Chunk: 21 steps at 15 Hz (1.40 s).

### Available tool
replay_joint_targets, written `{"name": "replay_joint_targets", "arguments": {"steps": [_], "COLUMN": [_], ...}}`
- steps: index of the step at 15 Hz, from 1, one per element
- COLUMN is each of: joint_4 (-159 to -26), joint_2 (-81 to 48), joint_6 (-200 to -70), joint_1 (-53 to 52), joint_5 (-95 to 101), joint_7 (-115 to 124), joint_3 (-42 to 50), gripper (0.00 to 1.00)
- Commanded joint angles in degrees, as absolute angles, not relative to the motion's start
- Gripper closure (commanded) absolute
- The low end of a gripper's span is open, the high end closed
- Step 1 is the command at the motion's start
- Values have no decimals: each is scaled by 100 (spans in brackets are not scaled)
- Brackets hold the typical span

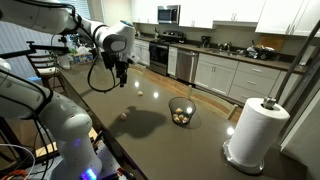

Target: Move a packet from the counter to the basket

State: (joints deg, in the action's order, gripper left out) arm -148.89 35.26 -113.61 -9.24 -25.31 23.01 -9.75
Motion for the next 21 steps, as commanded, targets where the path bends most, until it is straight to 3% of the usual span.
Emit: {"name": "replay_joint_targets", "arguments": {"steps": [1,11,21], "joint_4": [-14804,-14461,-14048], "joint_2": [3333,1393,590], "joint_6": [-11430,-12694,-12043], "joint_1": [-869,-830,-808], "joint_5": [-2596,-2006,-529], "joint_7": [2275,2693,4157], "joint_3": [-1058,-1500,-1288], "gripper": [0,0,0]}}
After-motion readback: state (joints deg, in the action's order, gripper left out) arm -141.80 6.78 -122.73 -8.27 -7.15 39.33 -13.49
